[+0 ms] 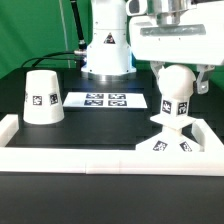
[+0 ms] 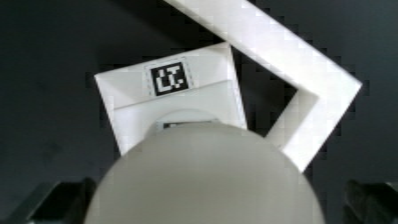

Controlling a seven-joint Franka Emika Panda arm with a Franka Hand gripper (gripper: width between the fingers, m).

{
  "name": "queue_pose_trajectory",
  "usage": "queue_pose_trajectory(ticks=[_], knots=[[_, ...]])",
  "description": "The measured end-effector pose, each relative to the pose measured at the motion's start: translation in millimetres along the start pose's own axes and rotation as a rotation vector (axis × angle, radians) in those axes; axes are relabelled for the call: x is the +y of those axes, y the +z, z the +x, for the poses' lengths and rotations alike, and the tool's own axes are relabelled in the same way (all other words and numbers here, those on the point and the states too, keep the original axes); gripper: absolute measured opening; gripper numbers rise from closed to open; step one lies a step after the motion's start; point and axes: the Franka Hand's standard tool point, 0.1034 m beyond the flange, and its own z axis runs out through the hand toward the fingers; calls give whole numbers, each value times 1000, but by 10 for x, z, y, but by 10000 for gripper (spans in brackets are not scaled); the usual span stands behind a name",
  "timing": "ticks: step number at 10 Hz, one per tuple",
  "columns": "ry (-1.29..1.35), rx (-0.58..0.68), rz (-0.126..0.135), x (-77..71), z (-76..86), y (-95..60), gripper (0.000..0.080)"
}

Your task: Assemble lamp

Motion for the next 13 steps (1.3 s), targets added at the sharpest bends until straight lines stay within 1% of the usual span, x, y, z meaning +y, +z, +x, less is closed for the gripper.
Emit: queue_pose_trajectory(ticks=[2,4,6,11,12,13], knots=[[-123,-6,11,34,28,-152,698],[-232,-8,12,105,63,-352,699],[-226,9,21,201,134,-445,699],[-239,4,14,204,106,-408,699],[-267,-2,7,278,95,-400,699],[-292,-3,-1,444,130,-420,699]])
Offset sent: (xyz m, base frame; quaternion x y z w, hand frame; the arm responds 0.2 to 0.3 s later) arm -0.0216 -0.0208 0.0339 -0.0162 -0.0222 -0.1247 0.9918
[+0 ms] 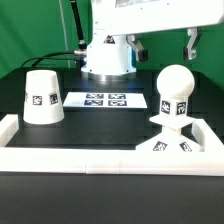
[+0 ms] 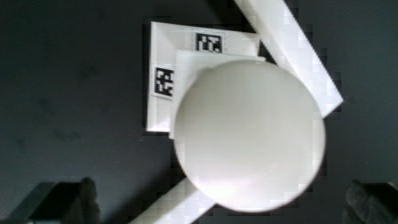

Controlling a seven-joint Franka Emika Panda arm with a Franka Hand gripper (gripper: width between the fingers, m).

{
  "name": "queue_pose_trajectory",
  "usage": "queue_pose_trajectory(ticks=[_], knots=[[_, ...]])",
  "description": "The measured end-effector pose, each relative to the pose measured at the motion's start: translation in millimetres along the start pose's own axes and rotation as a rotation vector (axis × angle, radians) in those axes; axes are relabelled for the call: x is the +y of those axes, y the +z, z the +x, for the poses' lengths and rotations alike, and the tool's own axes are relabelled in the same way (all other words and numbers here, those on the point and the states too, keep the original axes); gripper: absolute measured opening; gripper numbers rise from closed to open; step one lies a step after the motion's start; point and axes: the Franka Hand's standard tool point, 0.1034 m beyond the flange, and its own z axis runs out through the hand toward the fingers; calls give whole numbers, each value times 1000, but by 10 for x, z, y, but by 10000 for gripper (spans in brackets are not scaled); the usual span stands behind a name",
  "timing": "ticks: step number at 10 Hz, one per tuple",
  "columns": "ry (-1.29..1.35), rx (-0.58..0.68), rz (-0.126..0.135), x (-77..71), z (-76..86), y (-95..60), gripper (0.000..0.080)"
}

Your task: Assemble lamp

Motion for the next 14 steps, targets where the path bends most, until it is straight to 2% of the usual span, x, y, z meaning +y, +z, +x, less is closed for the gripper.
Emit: queue_pose_trajectory(ticks=[2,3,4,8,9,11,12,14], knots=[[-37,1,-14,354,10,-11,699],[-46,19,-13,468,9,4,699],[-48,34,-11,539,-19,49,699],[-48,27,-14,550,-36,59,699],[-38,17,-23,650,-90,83,699],[-48,1,-37,999,-154,104,699],[-47,-1,-42,1152,-131,93,699],[-44,-1,-44,1188,-118,90,699]])
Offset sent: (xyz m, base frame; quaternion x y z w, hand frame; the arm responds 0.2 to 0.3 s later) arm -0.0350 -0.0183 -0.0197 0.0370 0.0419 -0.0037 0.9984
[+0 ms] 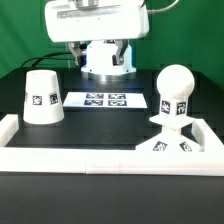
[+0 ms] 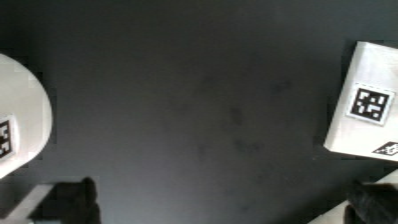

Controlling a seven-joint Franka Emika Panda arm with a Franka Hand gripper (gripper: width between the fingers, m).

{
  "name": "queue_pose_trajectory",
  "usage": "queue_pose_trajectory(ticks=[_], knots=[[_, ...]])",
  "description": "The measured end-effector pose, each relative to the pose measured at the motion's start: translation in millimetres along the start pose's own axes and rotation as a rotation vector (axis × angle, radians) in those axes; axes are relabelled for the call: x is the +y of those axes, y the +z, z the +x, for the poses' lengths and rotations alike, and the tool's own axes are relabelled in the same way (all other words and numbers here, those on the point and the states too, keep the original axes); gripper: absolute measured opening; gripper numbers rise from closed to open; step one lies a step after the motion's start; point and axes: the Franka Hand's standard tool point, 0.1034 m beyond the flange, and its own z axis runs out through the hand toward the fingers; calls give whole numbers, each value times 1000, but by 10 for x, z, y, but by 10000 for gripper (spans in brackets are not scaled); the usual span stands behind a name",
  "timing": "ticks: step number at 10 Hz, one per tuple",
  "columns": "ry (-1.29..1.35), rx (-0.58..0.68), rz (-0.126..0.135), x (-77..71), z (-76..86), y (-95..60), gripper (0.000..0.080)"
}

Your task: Assemble lamp

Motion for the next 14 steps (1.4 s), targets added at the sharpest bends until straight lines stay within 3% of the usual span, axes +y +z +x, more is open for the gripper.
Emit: queue_pose_trajectory(ticks=[5,6,7,10,12,14], knots=[[2,9,-8,278,137,-24,699],[-11,7,-13,385,150,-18,699],[-29,9,-22,586,152,9,699],[-50,9,-34,922,214,2,699],[-59,9,-40,1042,250,9,699],[-66,2,-46,1019,220,61,699]])
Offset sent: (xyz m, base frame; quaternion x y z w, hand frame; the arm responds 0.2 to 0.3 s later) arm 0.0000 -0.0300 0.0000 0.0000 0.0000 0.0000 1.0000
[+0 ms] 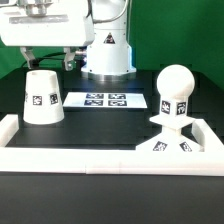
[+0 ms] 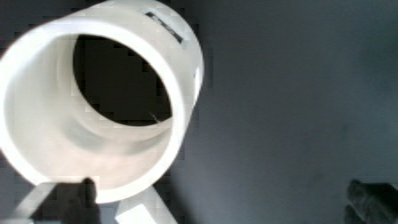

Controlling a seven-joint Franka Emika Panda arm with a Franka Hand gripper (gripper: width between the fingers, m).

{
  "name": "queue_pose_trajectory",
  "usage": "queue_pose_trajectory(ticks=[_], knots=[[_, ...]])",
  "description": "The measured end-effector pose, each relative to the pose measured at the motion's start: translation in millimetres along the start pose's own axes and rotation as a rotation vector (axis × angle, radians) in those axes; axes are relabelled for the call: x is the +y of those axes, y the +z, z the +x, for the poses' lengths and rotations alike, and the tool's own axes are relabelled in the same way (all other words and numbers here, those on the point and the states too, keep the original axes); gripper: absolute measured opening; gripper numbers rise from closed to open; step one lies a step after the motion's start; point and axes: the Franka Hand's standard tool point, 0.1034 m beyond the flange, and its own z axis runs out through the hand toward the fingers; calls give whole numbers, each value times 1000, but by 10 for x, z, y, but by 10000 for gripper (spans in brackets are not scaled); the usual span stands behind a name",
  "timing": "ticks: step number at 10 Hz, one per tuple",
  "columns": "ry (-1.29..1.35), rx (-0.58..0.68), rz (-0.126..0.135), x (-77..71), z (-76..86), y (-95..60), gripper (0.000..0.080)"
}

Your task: Assemble lamp

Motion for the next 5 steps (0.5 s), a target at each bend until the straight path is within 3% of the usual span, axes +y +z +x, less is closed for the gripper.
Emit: queue_pose_trajectory(ticks=[5], knots=[[-20,9,-30,-10,-78,234,699]])
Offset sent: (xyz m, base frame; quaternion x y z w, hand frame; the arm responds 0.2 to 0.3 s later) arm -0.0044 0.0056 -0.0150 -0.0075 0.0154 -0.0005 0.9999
